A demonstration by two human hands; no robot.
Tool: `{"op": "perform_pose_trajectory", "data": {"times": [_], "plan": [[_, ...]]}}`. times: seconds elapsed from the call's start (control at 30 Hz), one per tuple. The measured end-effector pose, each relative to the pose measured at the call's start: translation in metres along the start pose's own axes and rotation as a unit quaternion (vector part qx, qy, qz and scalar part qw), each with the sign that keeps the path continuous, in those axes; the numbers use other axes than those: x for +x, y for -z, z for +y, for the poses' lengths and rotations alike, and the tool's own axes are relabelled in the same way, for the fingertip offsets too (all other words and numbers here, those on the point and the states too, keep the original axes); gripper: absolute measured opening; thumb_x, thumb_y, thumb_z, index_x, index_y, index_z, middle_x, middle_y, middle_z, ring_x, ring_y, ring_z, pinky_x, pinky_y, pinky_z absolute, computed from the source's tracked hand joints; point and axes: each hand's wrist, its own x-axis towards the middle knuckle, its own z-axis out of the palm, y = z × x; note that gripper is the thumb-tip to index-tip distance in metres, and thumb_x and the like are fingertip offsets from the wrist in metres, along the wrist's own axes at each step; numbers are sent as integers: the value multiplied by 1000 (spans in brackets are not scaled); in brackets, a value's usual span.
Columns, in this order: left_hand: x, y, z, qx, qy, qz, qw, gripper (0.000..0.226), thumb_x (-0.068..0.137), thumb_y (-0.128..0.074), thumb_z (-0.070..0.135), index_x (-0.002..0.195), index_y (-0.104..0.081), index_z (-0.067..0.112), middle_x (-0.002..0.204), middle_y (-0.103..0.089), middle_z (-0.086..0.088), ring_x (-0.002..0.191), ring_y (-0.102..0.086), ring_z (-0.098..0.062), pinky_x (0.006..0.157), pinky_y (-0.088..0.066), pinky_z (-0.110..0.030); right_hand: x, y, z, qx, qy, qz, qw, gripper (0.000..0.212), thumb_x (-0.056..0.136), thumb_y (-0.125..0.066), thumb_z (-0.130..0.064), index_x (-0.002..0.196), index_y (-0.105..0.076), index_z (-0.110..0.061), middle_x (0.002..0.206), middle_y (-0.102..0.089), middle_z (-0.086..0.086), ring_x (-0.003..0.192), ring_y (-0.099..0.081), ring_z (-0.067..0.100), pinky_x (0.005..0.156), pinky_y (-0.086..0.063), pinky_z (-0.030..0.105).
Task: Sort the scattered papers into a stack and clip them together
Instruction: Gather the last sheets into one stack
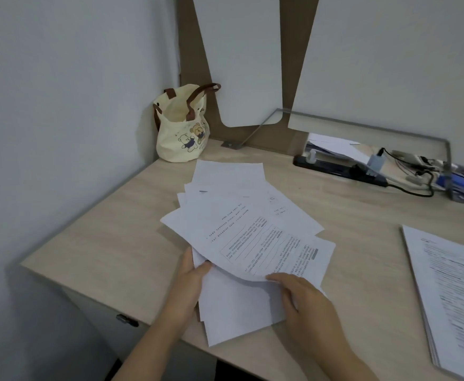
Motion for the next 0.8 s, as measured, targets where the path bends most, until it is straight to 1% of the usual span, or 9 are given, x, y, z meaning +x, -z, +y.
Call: {"op": "perform_pose_trajectory", "data": {"times": [0.07,0.13,0.27,0.37,0.43,0.5,0.57,0.67,0.8], "plan": [[2,4,0,-5,4,-12,1000,34,92,-53,15,121,-54,33,116,-69,2,106,-65,-19,92,-51,-42,7,10,8,88,-17,13,996,39,91,-51,-7,88,-63,-44,100,-65,-24,101,-58,-2,73,-38,7],[5,10,3,-18,11,-19,1000,33,92,-51,11,120,-56,30,110,-71,1,100,-68,-19,80,-55,-34,15,25,20,159,-14,51,986,46,88,-53,4,78,-63,-40,102,-65,-20,100,-56,-7,79,-38,4],[8,25,11,-25,30,-41,998,30,91,-49,9,118,-60,17,102,-74,-3,91,-71,-18,64,-57,-25,28,58,43,240,-100,69,963,38,87,-52,3,69,-67,-27,123,-51,-15,113,-46,1,94,-32,23],[11,35,16,-52,52,-81,994,38,91,-46,7,127,-54,19,117,-69,-4,106,-66,-22,78,-57,-32,33,68,59,293,-185,104,932,23,92,-49,-6,96,-68,-18,134,-42,-3,110,-46,9,90,-35,26],[12,38,16,-55,63,-93,992,40,91,-46,7,129,-53,17,121,-67,-5,109,-64,-24,84,-55,-35,36,65,66,386,-254,117,879,30,94,-46,-8,122,-53,-15,118,-53,5,98,-54,14,91,-41,28],[13,36,15,-46,70,-97,992,41,91,-46,6,130,-52,18,121,-66,-5,110,-64,-24,88,-52,-38,40,60,70,520,-289,108,797,33,89,-49,-7,122,-48,-13,114,-58,11,96,-59,21,96,-43,37],[14,34,13,-34,76,-99,992,41,91,-45,4,130,-51,18,120,-67,-5,108,-65,-24,85,-55,-37,44,53,67,608,-305,109,725,49,81,-57,-15,127,-46,-4,121,-56,17,97,-59,23,90,-45,38],[16,32,12,-14,85,-87,992,40,92,-45,4,130,-51,16,119,-67,-6,106,-66,-24,78,-58,-33,52,38,54,594,-313,95,735,36,94,-45,-15,128,-48,-5,120,-60,12,101,-61,22,83,-47,34],[15,29,15,6,98,-80,992,41,92,-44,1,130,-51,17,121,-66,-7,108,-65,-25,81,-57,-34,68,18,44,529,-342,74,773,36,91,-48,2,126,-50,-4,112,-63,13,90,-63,23,76,-49,35]]}}
